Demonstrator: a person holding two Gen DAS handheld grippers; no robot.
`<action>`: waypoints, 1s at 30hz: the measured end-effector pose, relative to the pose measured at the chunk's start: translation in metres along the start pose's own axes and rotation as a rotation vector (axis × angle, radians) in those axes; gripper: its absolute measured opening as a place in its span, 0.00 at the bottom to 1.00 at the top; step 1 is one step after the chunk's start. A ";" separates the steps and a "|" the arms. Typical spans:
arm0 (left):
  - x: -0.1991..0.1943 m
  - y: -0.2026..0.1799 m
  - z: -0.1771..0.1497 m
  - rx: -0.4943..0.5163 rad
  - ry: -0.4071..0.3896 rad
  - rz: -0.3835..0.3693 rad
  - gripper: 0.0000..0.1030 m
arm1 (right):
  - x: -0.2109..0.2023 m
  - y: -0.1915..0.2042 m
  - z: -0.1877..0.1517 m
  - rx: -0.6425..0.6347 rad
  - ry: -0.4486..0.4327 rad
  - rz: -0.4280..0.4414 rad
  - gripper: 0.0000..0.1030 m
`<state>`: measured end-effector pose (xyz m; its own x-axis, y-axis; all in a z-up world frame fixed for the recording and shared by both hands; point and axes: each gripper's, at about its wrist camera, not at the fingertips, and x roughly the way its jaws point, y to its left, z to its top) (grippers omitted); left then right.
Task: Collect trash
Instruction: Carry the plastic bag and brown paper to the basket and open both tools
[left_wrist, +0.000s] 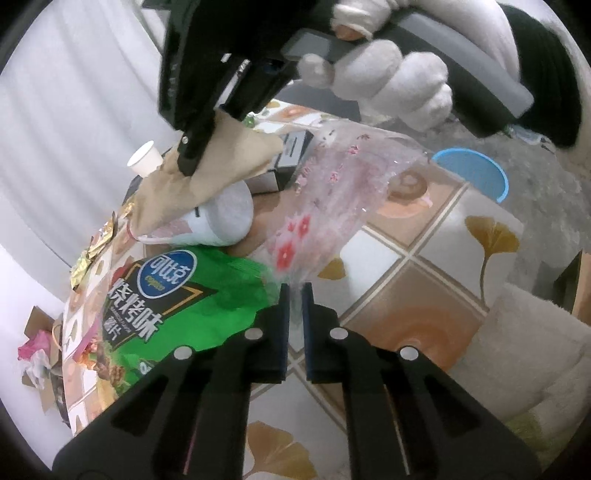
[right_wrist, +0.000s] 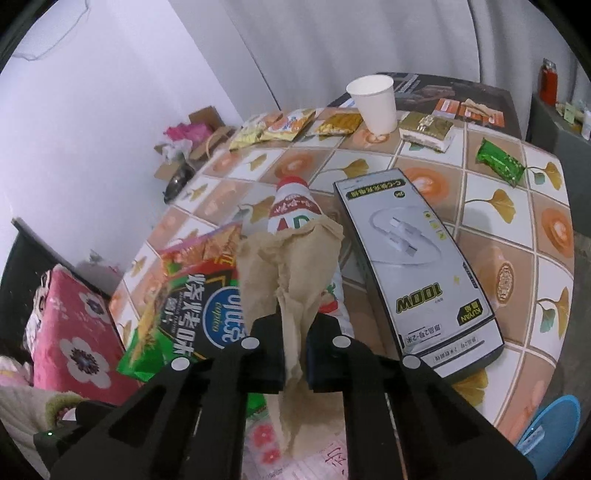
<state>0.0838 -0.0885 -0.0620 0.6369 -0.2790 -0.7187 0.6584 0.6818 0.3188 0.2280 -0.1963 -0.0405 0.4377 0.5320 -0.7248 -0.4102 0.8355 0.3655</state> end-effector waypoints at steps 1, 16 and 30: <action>-0.002 0.001 0.001 -0.005 -0.005 0.001 0.04 | -0.005 0.001 0.000 -0.001 -0.014 0.004 0.07; -0.046 -0.003 0.028 -0.055 -0.104 -0.031 0.03 | -0.147 -0.030 -0.023 0.101 -0.338 -0.066 0.06; -0.011 -0.071 0.144 -0.056 -0.090 -0.392 0.03 | -0.282 -0.162 -0.177 0.489 -0.502 -0.351 0.06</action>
<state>0.0873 -0.2309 0.0122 0.3765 -0.5813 -0.7214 0.8368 0.5475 -0.0044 0.0291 -0.5065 0.0013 0.8336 0.1268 -0.5376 0.1672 0.8697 0.4644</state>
